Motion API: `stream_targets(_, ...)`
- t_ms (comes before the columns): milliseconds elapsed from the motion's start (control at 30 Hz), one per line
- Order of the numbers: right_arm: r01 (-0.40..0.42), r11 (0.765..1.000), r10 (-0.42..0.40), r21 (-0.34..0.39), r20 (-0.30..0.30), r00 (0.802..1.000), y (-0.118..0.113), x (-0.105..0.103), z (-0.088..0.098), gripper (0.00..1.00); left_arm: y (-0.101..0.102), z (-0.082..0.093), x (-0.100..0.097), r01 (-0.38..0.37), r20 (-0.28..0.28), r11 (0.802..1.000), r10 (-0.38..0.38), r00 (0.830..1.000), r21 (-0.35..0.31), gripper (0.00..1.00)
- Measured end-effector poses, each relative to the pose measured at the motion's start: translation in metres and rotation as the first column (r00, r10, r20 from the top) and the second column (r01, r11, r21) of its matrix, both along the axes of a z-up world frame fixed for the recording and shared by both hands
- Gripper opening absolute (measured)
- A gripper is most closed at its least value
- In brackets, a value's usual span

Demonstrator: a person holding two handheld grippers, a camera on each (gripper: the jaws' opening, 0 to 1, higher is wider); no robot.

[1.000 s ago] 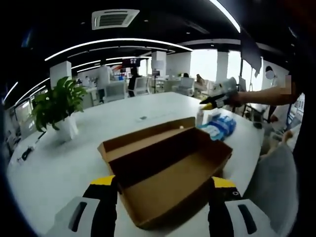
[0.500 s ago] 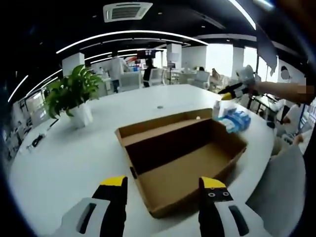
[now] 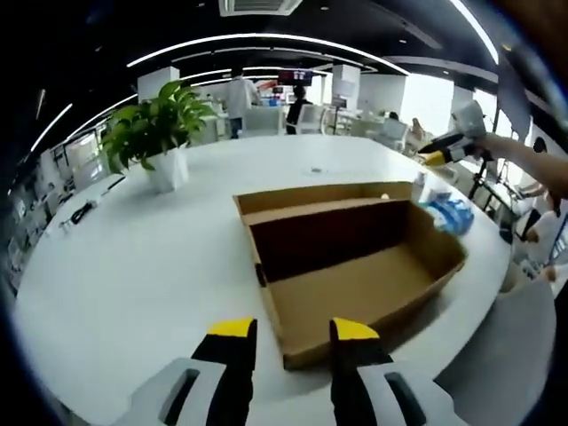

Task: Operate the shoe box by opening the lid, removing the specified soft item, and placing it in the target area until the item is outside and the box remains undamaged.

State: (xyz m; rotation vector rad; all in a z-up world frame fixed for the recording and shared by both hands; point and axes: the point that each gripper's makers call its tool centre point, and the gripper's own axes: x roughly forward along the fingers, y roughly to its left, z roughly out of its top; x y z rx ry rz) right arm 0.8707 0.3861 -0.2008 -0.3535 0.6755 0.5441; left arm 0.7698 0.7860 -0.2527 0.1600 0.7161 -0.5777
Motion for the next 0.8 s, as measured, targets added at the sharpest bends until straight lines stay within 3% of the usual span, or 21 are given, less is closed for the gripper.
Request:
stream_targets(300,-0.044,0.999,0.043,-0.020,-0.063,0.997,0.024,0.004,-0.011,0.33,0.004,-0.012,0.002,-0.062,-0.042,0.998,0.063,0.997,0.018,0.22)
stream_targets(533,-0.058,0.998,0.056,-0.008,-0.111,0.992,0.041,0.010,-0.023,0.33,0.010,-0.019,0.013,-0.128,-0.066,0.992,0.128,0.990,-0.004,0.15)
stream_targets(800,-0.018,1.000,0.022,0.026,-0.167,0.986,0.051,0.022,-0.036,0.31,0.007,-0.022,0.011,-0.143,-0.091,0.990,0.143,0.985,0.015,0.12)
